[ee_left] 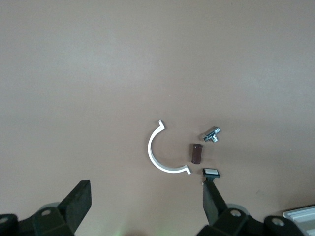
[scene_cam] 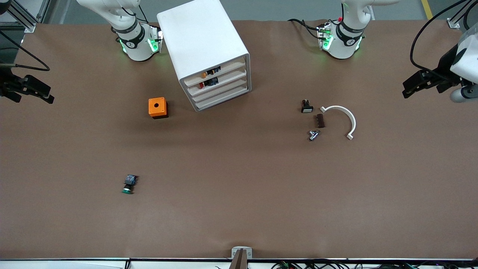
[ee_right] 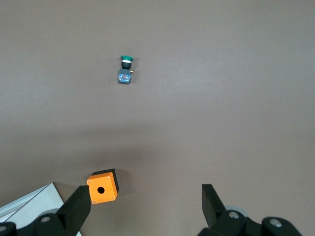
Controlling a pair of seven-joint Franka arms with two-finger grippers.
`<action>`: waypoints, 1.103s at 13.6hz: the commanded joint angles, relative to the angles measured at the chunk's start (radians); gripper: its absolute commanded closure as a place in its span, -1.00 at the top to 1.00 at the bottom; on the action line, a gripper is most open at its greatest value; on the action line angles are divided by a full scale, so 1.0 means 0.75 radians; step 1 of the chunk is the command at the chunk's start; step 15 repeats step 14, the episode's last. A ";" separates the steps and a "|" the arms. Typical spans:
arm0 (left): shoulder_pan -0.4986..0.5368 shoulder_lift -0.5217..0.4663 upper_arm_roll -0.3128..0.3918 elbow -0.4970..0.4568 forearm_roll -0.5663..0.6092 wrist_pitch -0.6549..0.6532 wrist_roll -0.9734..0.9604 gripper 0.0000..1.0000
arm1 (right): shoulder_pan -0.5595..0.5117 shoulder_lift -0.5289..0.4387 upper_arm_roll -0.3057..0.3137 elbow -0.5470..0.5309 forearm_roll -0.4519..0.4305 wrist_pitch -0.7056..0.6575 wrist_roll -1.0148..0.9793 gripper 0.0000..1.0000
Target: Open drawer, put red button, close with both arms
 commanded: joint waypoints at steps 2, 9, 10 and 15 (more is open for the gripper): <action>0.010 -0.044 -0.003 -0.041 -0.022 -0.017 0.063 0.99 | -0.025 -0.021 0.022 -0.016 -0.019 0.007 0.013 1.00; 0.049 -0.054 -0.031 -0.031 -0.067 -0.066 0.122 0.99 | -0.021 -0.019 0.022 -0.016 -0.019 0.007 0.013 1.00; 0.049 -0.050 -0.039 -0.027 -0.065 -0.066 0.122 0.99 | -0.021 -0.019 0.022 -0.016 -0.019 0.005 0.013 1.00; 0.041 -0.022 -0.039 0.014 -0.059 -0.068 0.124 0.99 | -0.019 -0.017 0.022 -0.016 -0.019 0.007 0.013 1.00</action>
